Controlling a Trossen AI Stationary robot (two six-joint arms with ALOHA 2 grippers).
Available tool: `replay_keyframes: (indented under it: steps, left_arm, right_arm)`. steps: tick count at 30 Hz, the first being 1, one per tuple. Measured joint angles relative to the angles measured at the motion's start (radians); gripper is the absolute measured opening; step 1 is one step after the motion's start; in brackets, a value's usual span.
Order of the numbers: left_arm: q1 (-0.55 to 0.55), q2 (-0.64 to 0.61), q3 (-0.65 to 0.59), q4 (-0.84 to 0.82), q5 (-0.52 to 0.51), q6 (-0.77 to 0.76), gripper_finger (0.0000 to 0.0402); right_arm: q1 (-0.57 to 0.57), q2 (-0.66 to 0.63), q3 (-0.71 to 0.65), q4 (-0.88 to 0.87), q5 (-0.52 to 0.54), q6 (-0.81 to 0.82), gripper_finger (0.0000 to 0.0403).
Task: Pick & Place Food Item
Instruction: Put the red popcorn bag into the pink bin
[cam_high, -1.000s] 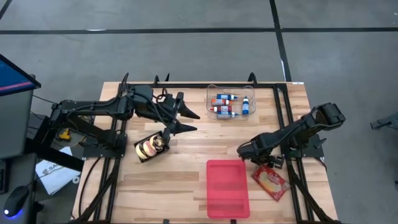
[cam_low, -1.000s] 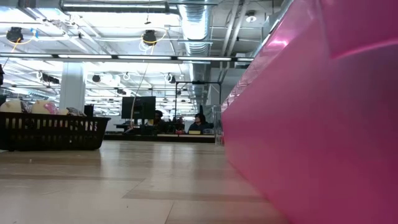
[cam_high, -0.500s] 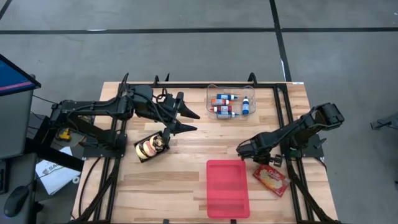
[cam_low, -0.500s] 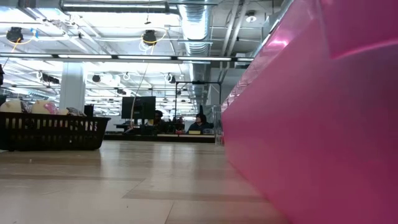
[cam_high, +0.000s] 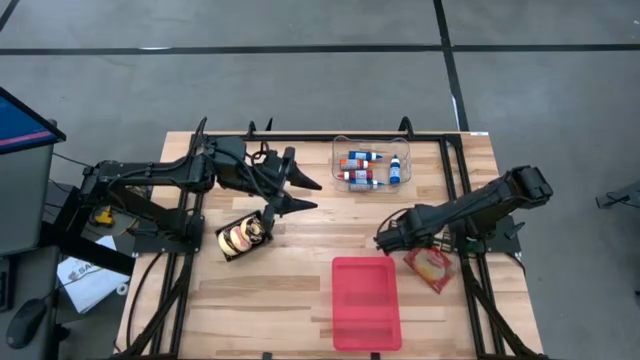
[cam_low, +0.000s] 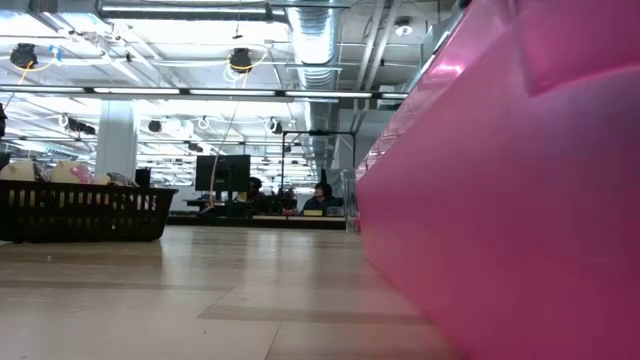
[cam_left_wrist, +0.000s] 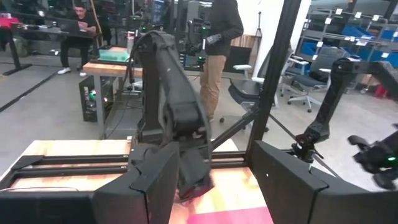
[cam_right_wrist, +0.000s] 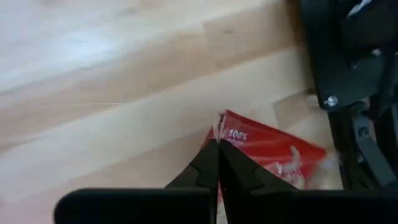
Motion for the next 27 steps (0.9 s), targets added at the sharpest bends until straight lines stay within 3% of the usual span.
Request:
replay_keyframes:
  steps: [8,19,27]
  left_arm:
    - [0.000,0.000,0.000,0.000,-0.035,-0.007,0.0199]
    - [0.000,0.000,-0.001,0.004,-0.080,-0.065,0.0199]
    - [0.000,0.000,-0.001,0.005,-0.099,-0.126,0.0199]
  right_arm:
    - [0.017,-0.001,0.279,-0.256,0.220,-0.008,0.0000]
    - [0.078,0.013,0.565,-0.257,0.424,-0.139,0.0000]
    - [0.180,0.014,0.740,-0.260,0.467,-0.200,0.0000]
